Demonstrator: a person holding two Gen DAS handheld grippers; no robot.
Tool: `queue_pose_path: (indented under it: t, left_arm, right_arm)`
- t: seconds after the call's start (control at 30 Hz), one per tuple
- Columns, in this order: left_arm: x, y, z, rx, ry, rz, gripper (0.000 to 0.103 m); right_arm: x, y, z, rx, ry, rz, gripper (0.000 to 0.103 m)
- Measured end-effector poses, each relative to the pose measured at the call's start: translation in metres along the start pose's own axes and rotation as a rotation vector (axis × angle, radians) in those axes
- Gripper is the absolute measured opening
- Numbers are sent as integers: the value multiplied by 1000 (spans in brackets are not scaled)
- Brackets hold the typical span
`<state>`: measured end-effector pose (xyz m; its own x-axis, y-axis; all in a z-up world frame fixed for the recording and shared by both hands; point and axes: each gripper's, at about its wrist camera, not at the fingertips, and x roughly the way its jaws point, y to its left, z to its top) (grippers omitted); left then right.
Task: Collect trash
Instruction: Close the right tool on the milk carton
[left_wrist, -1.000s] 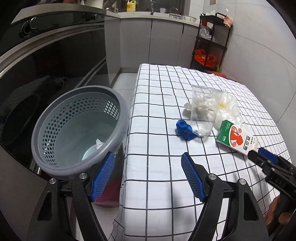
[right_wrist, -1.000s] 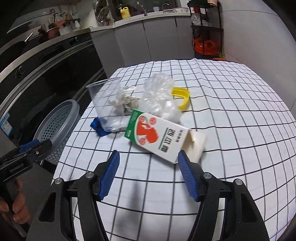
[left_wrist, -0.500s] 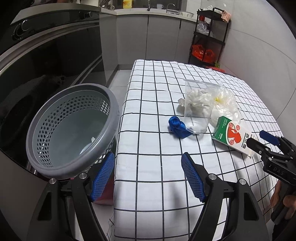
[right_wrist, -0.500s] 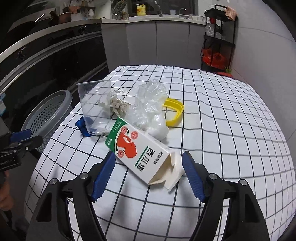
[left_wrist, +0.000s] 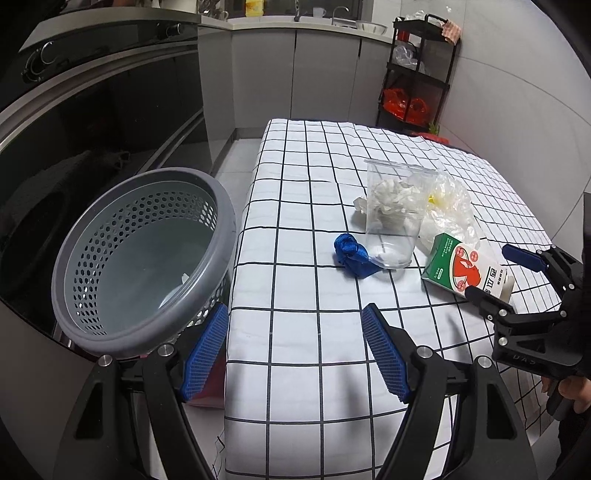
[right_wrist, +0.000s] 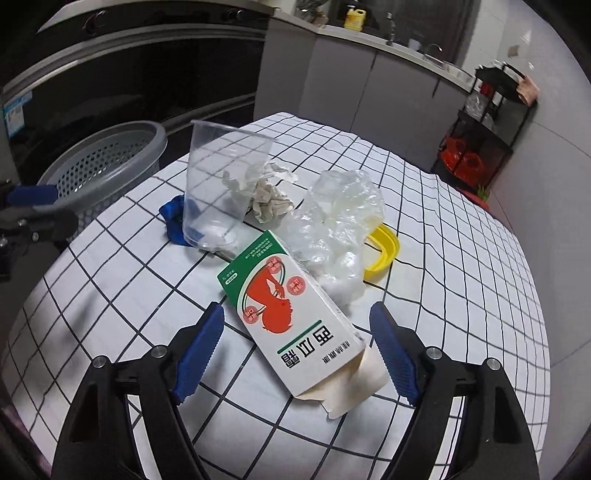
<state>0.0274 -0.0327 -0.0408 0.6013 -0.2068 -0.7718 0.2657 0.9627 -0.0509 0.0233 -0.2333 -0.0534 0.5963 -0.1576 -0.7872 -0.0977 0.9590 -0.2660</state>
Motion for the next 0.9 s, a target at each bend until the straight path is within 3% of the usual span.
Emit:
queue_pose_path:
  t: [0.3,0.57,0.7,0.9]
  left_arm:
    - [2,0,1,-5,4,0,74]
    - [4,1,0,-3,8,-3,74]
    - [5,1,-1,-3,13,-4,74]
    - [9,-1,-1,-1,20,-8,74]
  right_arm:
    - [21,10,1,-78,45,-45,78]
    - [33,10,-1,-62,59,-30,77]
    - [32,9,-2,-44,59,-15,63]
    - [21,4,-11,40,41,34,55]
